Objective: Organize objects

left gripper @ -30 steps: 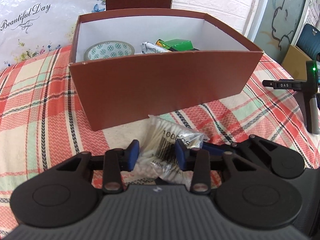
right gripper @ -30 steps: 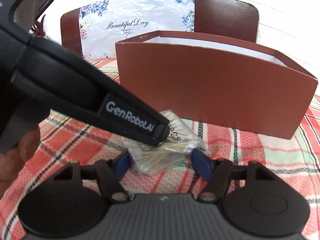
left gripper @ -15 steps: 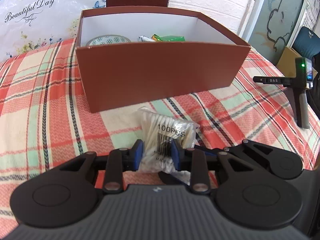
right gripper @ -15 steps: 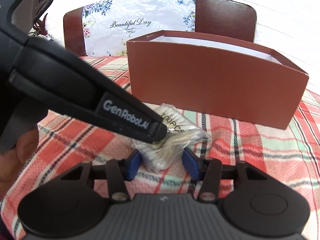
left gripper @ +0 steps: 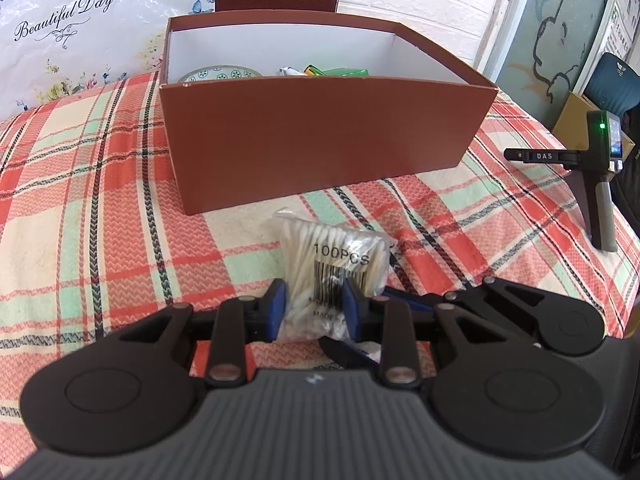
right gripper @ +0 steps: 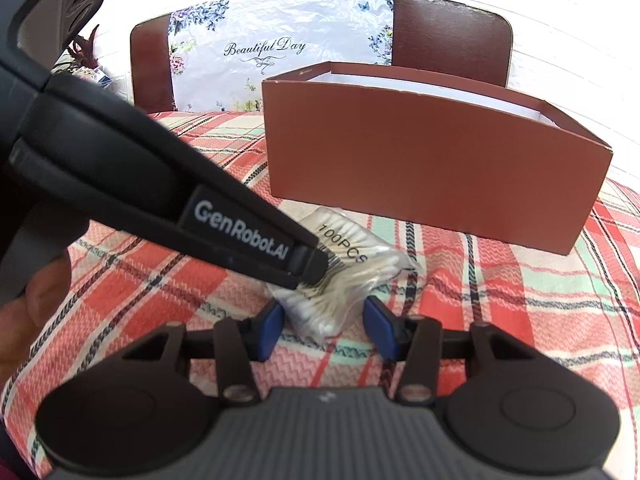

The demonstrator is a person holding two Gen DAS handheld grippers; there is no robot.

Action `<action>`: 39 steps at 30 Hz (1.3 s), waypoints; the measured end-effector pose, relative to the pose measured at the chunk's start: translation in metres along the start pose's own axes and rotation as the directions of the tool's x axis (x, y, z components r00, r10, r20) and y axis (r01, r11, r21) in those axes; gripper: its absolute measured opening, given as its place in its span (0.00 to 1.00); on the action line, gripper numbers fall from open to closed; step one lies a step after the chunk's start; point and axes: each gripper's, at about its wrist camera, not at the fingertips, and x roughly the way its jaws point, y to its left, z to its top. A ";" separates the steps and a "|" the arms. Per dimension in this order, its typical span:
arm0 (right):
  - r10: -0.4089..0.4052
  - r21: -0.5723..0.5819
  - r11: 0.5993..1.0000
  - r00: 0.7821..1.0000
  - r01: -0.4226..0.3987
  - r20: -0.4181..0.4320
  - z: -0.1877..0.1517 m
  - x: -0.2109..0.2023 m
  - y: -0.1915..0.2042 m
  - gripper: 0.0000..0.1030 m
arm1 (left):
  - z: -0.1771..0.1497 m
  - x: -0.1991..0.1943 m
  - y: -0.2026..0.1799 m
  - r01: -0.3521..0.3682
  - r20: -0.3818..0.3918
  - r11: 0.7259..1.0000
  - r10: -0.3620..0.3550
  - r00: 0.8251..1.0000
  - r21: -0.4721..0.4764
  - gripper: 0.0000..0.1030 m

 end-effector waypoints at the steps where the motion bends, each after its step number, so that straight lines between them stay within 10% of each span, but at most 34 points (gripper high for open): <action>1: 0.002 -0.005 1.000 1.000 -0.002 0.002 0.000 0.000 0.001 0.39 | 0.000 0.000 0.000 0.000 -0.001 1.000 0.000 1.000 0.001 0.32; 15: 0.019 -0.012 1.000 1.000 -0.019 0.018 0.001 -0.009 0.007 0.26 | 0.004 -0.011 -0.005 0.003 -0.001 1.000 -0.003 1.000 -0.001 0.29; 25: -0.097 -0.045 0.992 0.956 0.114 0.278 0.049 -0.061 0.002 0.26 | 0.064 -0.073 -0.021 0.068 0.237 0.996 -0.081 0.968 0.061 0.29; 39: -0.215 0.024 0.976 0.946 0.215 0.244 0.126 0.036 -0.075 0.27 | 0.161 0.026 -0.038 -0.086 0.213 0.987 0.056 0.975 0.136 0.33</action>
